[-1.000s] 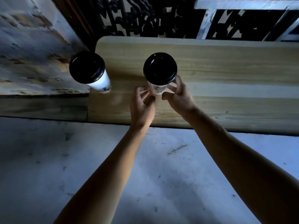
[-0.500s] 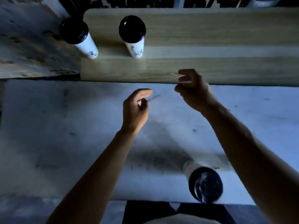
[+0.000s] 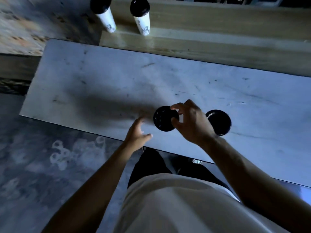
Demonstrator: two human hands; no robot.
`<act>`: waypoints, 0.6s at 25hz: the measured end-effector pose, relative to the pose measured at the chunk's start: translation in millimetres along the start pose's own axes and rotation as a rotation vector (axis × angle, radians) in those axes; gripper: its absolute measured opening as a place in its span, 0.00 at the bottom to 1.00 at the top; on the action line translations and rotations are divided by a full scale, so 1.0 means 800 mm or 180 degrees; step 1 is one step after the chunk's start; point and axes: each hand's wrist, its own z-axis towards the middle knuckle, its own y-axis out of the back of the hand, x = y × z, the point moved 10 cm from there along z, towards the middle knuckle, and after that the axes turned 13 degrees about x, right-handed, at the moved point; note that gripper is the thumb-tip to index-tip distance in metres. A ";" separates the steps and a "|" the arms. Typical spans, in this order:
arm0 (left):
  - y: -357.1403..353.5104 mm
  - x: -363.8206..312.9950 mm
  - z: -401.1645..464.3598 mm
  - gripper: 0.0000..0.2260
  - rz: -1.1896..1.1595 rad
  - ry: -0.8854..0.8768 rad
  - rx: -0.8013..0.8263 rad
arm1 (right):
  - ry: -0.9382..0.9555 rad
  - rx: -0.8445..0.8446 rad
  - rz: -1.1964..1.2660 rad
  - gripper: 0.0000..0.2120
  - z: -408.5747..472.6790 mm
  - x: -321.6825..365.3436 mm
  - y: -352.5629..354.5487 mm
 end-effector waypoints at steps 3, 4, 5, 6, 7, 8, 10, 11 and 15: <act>-0.016 -0.016 0.025 0.44 0.0040 -0.0264 0.0052 | -0.0135 0.0048 0.0007 0.22 -0.006 -0.012 -0.025; -0.020 -0.026 0.035 0.46 0.0188 -0.0393 0.0049 | -0.0172 0.0049 -0.0007 0.22 -0.007 -0.015 -0.030; -0.022 -0.040 0.040 0.47 0.0329 -0.0521 0.0098 | -0.0243 0.0034 -0.0031 0.23 -0.010 -0.017 -0.034; -0.024 -0.050 0.043 0.46 0.0437 -0.0632 0.0173 | -0.0313 0.0006 -0.0033 0.23 -0.011 -0.018 -0.038; -0.025 -0.063 0.041 0.42 0.0497 -0.0739 0.0274 | -0.0388 -0.0038 -0.0024 0.23 -0.012 -0.018 -0.041; -0.027 -0.069 0.040 0.36 0.0527 -0.0814 0.0370 | -0.0454 -0.0107 0.0011 0.22 -0.013 -0.019 -0.043; -0.025 -0.076 0.035 0.28 0.0593 -0.1060 0.0426 | -0.0592 -0.0324 0.0093 0.19 -0.014 -0.019 -0.040; -0.021 -0.080 0.026 0.27 0.0662 -0.1186 0.0459 | -0.0684 -0.0438 0.0158 0.18 -0.016 -0.021 -0.038; 0.012 -0.104 -0.017 0.35 0.1411 -0.1681 0.0153 | -0.0988 -0.0747 0.1358 0.19 -0.021 -0.030 -0.039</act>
